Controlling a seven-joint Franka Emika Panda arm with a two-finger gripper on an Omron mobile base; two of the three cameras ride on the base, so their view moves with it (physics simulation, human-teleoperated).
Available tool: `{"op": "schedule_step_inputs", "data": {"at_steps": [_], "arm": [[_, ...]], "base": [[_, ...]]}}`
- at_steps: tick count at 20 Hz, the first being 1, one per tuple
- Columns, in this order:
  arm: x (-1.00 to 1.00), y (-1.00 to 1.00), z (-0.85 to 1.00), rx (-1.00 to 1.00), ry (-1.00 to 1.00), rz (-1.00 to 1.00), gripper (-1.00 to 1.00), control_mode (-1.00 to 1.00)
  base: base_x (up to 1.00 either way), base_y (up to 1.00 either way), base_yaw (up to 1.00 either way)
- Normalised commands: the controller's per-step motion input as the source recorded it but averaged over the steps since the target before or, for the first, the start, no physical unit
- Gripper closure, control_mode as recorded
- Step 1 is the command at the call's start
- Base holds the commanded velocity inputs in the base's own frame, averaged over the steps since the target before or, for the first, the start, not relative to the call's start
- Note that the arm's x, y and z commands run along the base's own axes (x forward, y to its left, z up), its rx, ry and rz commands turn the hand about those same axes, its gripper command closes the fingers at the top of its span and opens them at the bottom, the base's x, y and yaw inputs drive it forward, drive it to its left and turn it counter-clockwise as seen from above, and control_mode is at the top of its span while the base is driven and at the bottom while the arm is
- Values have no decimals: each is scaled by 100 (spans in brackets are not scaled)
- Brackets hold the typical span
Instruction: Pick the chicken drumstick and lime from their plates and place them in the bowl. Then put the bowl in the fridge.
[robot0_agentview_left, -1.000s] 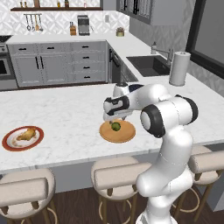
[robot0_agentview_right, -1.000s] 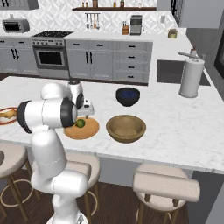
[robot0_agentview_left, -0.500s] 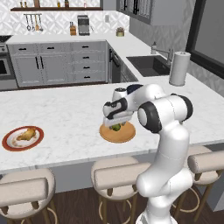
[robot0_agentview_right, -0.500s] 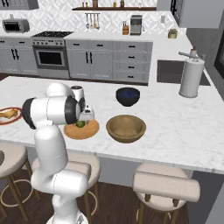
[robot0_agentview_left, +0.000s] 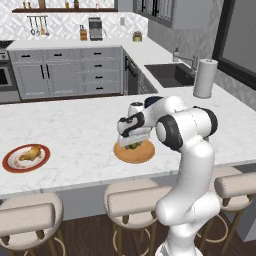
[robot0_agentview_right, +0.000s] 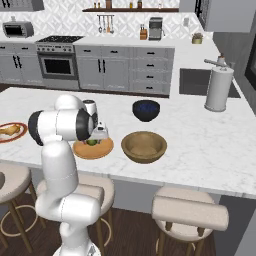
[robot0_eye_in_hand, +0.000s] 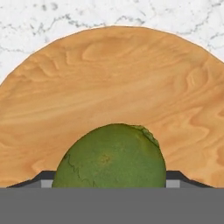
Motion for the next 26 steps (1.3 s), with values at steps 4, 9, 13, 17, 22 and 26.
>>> {"op": "schedule_step_inputs", "data": {"at_steps": [4, 9, 13, 17, 22, 26], "arm": [[-20, -7, 6, 0, -4, -2, 100, -100], [-95, -46, 68, 3, -24, -5, 100, -100], [-95, -46, 100, 0, -25, -4, 100, -100], [-42, -54, 93, -6, -6, -5, 100, -100], [-11, -87, 95, 0, 9, -16, 100, -100], [0, -96, 23, 6, 13, -21, 100, -100]], "base": [[0, 0, 0], [0, 0, 0], [0, 0, 0], [0, 0, 0], [0, 0, 0], [0, 0, 0]]}}
